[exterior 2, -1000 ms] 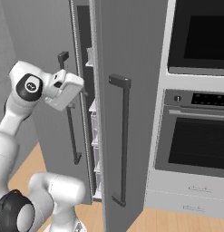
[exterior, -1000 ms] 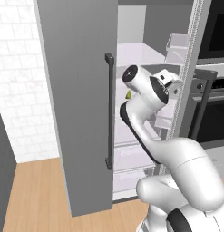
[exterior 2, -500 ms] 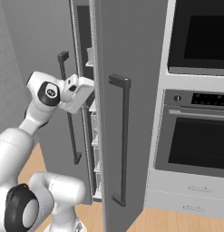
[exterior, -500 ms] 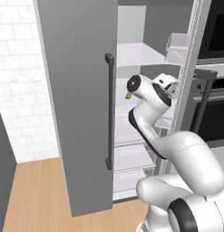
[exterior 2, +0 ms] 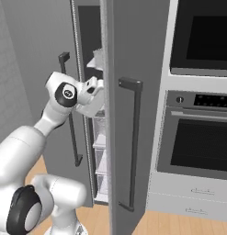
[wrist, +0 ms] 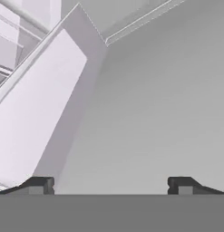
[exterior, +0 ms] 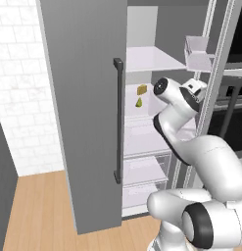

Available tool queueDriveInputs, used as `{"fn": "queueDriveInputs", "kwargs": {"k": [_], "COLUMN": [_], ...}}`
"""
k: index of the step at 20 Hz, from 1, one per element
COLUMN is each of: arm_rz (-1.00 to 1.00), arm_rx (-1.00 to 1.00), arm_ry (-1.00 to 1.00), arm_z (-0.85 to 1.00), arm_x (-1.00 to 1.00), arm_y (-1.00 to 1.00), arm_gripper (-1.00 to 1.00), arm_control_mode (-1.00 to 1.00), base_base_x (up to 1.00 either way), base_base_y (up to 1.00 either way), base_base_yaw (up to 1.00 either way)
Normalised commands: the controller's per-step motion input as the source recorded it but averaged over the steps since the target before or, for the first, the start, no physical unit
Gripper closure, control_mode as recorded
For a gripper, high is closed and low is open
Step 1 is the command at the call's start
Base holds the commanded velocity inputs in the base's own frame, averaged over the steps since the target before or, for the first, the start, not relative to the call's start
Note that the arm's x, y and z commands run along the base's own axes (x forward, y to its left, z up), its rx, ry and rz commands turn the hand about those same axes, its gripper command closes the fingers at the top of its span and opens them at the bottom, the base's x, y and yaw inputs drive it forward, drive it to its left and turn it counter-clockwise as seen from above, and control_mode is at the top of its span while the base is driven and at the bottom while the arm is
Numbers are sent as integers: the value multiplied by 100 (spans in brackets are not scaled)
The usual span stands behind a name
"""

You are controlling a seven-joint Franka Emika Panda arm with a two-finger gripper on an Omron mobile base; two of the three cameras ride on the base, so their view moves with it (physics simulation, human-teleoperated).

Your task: Grab a lemon wedge from the fridge and one ice cube from the ice bowl, and put them in the glass of lemonade.

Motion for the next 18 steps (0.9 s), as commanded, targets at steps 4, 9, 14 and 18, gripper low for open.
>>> {"fn": "queueDriveInputs", "kwargs": {"k": [4, 9, 14, 18], "arm_rz": [-11, -13, -12, -6], "arm_rx": [0, 0, 0, 0], "arm_ry": [1, 0, 0, 0], "arm_z": [0, 0, 0, 0], "arm_x": [-31, -40, -40, -27], "arm_y": [-88, -99, -99, -70], "arm_gripper": [-100, -100, -100, -100], "arm_control_mode": [-100, -100, -100, -100], "base_base_x": [0, 0, 0, 0], "base_base_y": [0, 0, 0, 0], "base_base_yaw": [0, 0, 0, 0]}}
